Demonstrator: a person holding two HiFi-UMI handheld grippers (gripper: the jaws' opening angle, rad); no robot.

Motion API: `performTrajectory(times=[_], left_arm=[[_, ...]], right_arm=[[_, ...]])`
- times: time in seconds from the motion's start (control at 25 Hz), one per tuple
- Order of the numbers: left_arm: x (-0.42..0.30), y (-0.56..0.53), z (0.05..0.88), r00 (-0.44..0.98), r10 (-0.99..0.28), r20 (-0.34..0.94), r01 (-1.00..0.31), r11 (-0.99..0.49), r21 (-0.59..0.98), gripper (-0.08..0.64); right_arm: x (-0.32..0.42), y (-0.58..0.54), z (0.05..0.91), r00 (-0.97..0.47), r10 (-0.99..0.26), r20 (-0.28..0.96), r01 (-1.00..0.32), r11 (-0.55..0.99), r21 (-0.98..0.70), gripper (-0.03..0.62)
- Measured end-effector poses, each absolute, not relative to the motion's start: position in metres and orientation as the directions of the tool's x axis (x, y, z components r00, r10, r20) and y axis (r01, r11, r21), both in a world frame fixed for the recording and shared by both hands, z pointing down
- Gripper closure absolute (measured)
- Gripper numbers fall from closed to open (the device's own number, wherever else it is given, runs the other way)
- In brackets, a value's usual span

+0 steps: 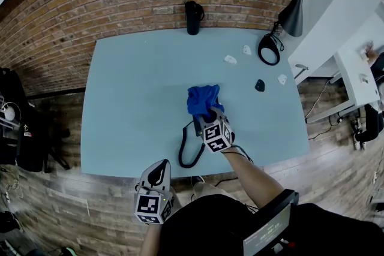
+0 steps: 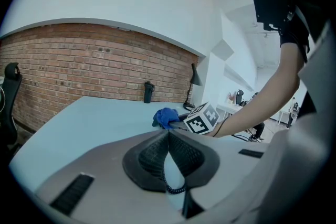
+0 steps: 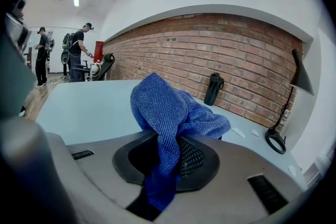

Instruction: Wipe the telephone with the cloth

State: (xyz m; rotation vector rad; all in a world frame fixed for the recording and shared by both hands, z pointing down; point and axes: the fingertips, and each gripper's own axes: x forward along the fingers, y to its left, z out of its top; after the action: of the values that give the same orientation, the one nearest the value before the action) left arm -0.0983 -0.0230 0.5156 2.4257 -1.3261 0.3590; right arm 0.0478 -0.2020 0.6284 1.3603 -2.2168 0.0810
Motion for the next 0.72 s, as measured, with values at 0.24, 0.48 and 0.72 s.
performTrajectory(times=[0.24,0.48,0.72], left_arm=[[-0.095,-0.021,0.518,0.535,-0.750,0.390,-0.844,-0.502,0.191,0.541],[-0.093,-0.024,0.517,0.535,-0.752,0.386,-0.843,-0.505,0.185,0.541],[-0.091,-0.022,0.520,0.540,-0.745,0.393,-0.840,-0.509,0.189,0.541]], right_arm=[[0.048,-0.191,0.633,-0.362,-0.804,0.472,-0.837,0.503,0.215,0.515],[0.048,-0.188,0.635,-0.365,-0.803,0.472,-0.836,0.505,0.213,0.515],[0.048,-0.185,0.636,-0.367,-0.801,0.474,-0.835,0.508,0.211,0.515]])
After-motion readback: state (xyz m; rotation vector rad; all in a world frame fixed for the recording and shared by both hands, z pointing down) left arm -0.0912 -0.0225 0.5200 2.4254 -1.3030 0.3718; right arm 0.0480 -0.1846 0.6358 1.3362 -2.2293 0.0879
